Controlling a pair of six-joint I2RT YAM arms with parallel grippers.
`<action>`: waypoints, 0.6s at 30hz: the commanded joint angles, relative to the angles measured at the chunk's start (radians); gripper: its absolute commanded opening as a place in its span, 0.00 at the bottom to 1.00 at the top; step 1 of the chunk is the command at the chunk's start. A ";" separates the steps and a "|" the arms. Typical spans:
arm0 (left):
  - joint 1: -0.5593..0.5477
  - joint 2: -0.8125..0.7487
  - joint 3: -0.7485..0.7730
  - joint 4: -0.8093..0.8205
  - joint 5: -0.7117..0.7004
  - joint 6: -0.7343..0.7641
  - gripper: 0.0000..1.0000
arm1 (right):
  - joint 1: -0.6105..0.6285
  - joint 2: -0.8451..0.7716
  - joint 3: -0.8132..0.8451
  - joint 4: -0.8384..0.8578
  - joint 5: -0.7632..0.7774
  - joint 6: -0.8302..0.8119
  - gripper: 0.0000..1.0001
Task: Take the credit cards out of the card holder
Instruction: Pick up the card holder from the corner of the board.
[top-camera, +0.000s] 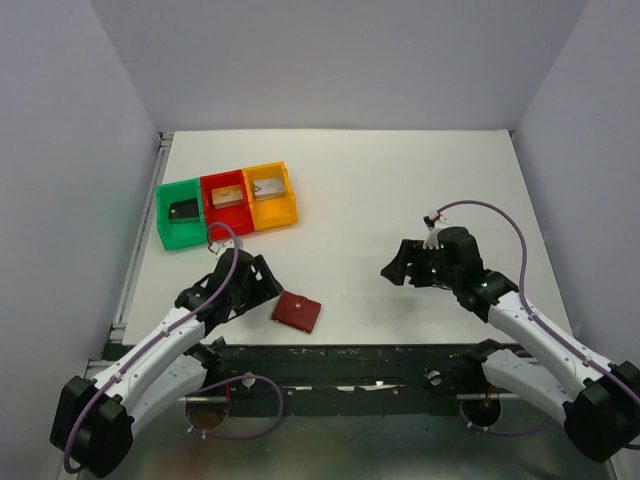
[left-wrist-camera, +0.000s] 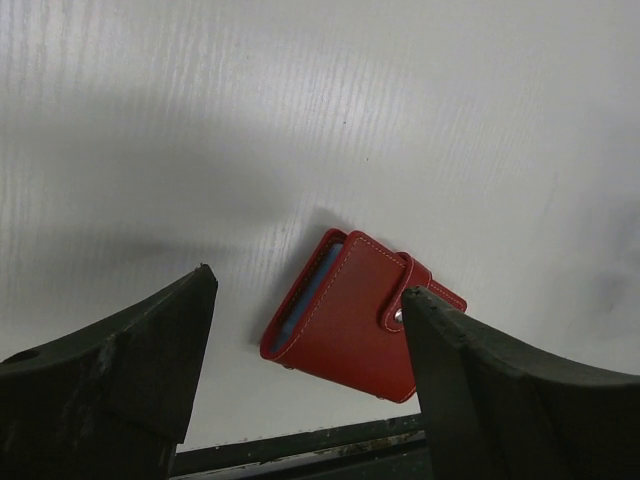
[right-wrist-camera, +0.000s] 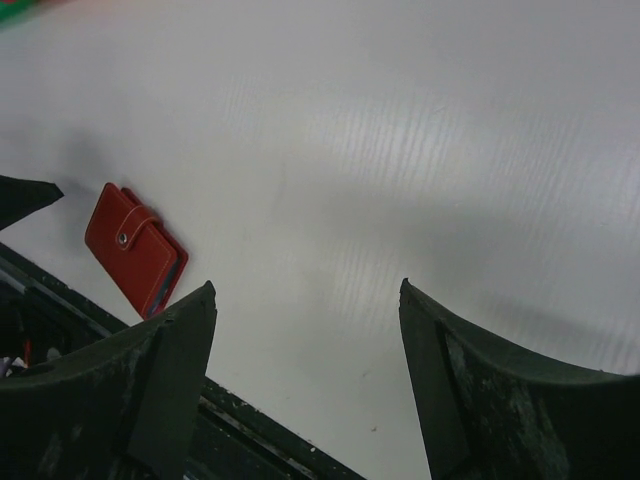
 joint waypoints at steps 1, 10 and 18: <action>-0.009 -0.003 -0.048 0.096 0.037 -0.040 0.83 | 0.062 0.042 -0.011 0.085 -0.059 0.045 0.80; -0.009 0.031 -0.089 0.164 0.060 -0.015 0.61 | 0.156 0.209 0.016 0.192 -0.134 0.107 0.78; -0.012 0.083 -0.115 0.225 0.131 0.008 0.51 | 0.203 0.324 0.049 0.246 -0.166 0.135 0.78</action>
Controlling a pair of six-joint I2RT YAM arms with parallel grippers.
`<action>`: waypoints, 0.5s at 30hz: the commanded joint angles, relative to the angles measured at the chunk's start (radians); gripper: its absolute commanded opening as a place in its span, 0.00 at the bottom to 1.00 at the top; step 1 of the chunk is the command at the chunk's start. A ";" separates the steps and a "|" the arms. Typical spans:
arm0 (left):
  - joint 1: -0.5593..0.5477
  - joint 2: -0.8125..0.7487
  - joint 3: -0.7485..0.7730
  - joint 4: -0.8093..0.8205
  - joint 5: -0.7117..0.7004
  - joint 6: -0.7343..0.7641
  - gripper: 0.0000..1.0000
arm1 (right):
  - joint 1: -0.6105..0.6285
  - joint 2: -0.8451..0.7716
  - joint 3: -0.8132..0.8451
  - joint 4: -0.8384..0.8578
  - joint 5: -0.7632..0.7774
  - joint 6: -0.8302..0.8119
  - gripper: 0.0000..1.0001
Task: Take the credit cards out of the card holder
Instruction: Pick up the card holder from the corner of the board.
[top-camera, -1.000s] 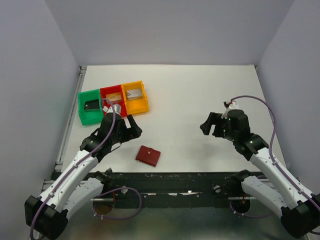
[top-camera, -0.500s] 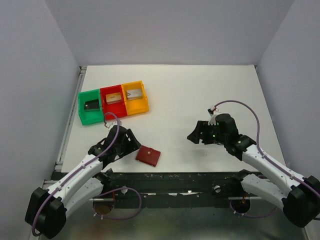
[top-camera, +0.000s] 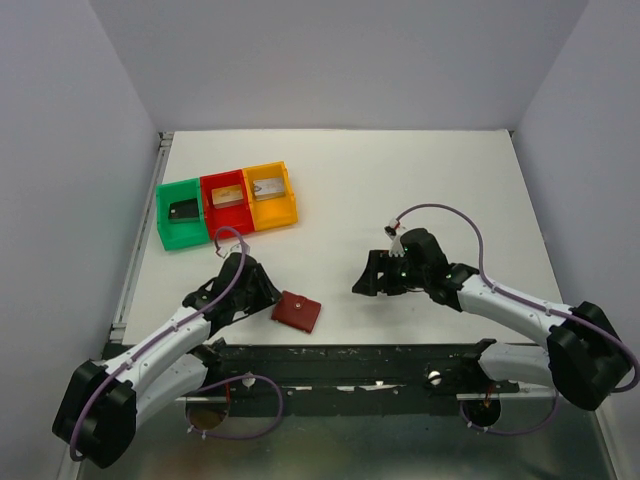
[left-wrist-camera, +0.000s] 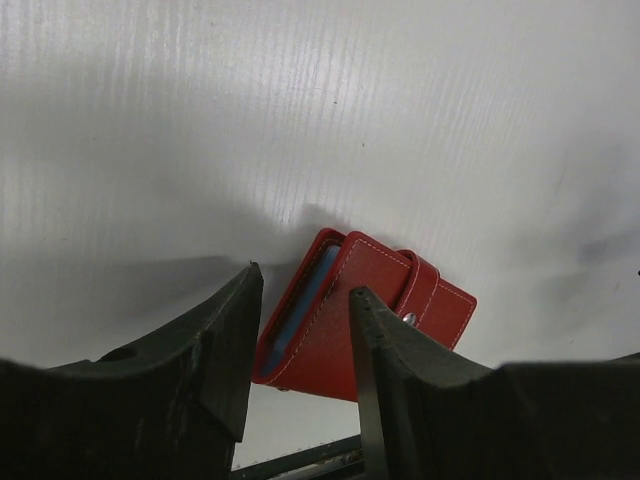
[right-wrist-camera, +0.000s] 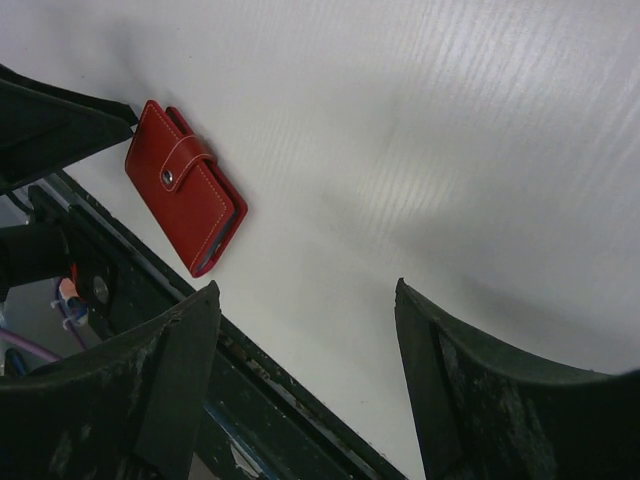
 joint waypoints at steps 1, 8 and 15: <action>-0.007 0.024 -0.021 0.074 0.067 0.019 0.51 | 0.021 0.047 0.035 0.066 -0.052 0.035 0.78; -0.013 0.078 -0.047 0.177 0.137 0.052 0.50 | 0.027 0.085 0.032 0.080 -0.078 0.047 0.77; -0.018 0.149 -0.032 0.269 0.214 0.105 0.38 | 0.027 0.076 0.032 0.069 -0.068 0.033 0.77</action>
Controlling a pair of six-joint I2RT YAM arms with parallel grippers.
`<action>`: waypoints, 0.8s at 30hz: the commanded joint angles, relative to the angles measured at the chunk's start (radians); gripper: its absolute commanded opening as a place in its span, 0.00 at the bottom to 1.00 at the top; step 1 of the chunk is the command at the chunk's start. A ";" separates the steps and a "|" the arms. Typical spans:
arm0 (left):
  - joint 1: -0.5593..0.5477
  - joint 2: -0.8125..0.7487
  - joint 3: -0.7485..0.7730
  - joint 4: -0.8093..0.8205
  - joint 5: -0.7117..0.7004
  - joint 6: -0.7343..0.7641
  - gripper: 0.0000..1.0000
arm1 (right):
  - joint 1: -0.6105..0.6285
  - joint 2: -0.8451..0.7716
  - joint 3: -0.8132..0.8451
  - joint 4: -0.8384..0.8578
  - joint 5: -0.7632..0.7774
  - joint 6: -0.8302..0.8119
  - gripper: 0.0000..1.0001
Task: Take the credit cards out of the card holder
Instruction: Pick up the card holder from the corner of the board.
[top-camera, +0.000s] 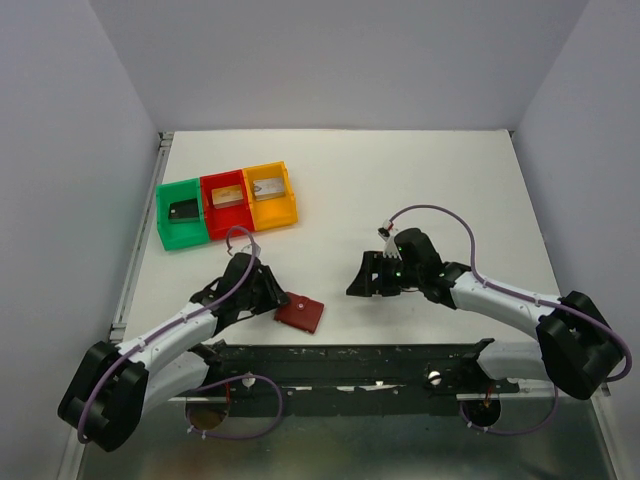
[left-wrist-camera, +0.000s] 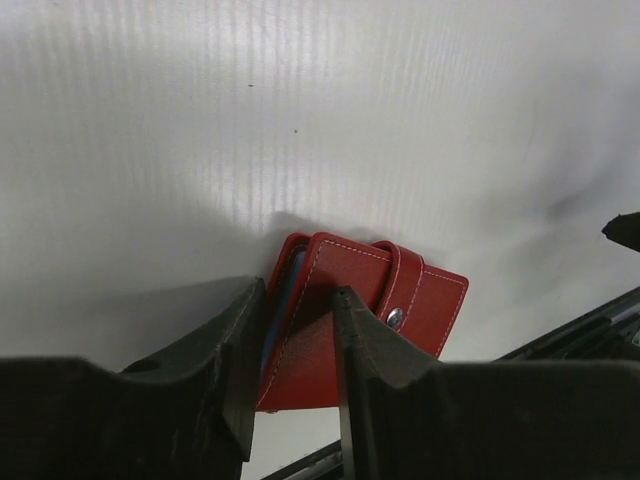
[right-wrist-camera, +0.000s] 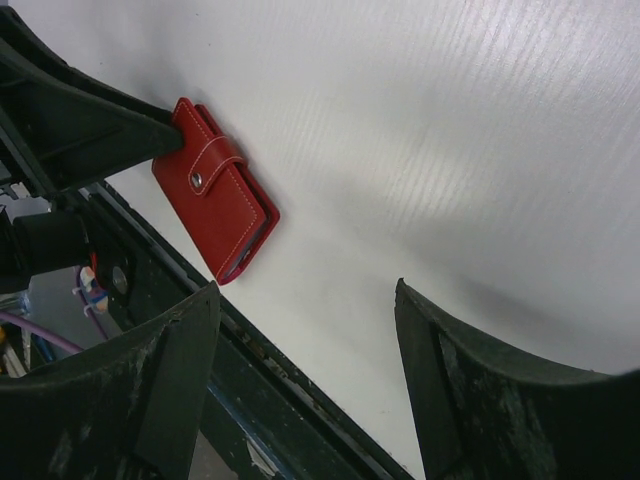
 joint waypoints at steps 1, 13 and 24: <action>-0.009 0.032 0.011 0.080 0.083 0.057 0.37 | 0.006 -0.005 0.019 0.005 -0.014 -0.009 0.78; -0.011 0.089 0.045 0.116 0.126 0.129 0.00 | 0.006 -0.060 0.027 -0.051 -0.011 -0.040 0.78; -0.011 0.029 0.018 0.393 0.186 0.086 0.00 | 0.006 -0.141 0.053 -0.108 0.042 -0.045 0.79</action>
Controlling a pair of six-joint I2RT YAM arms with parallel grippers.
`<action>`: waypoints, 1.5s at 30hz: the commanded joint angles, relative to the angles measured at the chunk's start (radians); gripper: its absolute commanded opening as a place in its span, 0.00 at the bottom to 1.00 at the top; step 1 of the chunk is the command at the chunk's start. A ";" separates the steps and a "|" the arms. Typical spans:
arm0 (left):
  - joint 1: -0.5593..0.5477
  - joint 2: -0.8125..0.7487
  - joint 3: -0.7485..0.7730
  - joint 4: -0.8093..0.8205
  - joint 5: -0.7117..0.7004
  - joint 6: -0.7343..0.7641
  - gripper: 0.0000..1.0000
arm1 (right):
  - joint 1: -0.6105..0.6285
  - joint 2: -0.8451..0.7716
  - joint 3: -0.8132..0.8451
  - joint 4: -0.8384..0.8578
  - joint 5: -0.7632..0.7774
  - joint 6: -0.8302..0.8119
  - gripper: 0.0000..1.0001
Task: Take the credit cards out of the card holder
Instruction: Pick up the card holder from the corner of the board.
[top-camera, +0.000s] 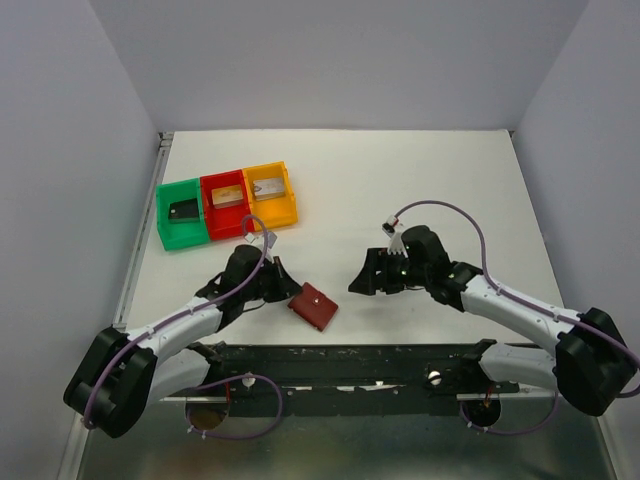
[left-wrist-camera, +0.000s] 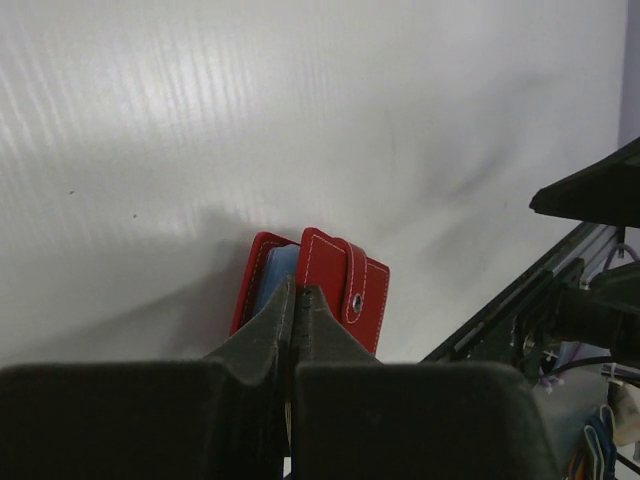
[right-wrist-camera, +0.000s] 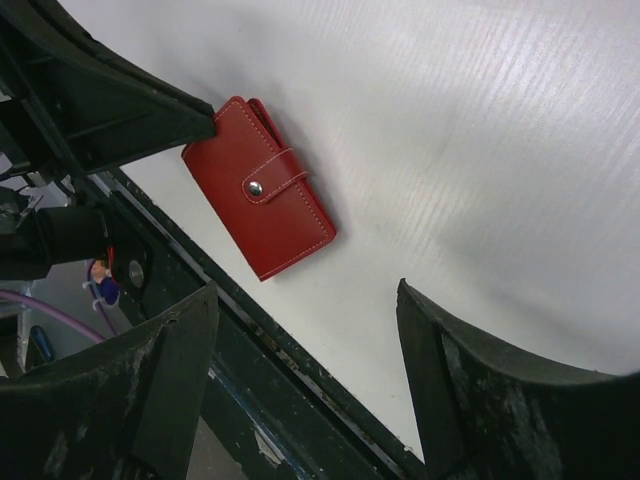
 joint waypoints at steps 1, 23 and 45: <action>-0.005 -0.058 0.002 0.173 0.023 -0.011 0.00 | 0.005 -0.056 0.033 -0.044 0.040 -0.013 0.79; -0.006 -0.127 0.256 0.089 0.321 0.087 0.00 | 0.003 -0.239 0.077 -0.111 -0.063 -0.163 0.80; -0.017 -0.118 0.416 0.211 0.694 -0.006 0.00 | 0.003 -0.440 0.062 0.024 -0.276 -0.247 0.90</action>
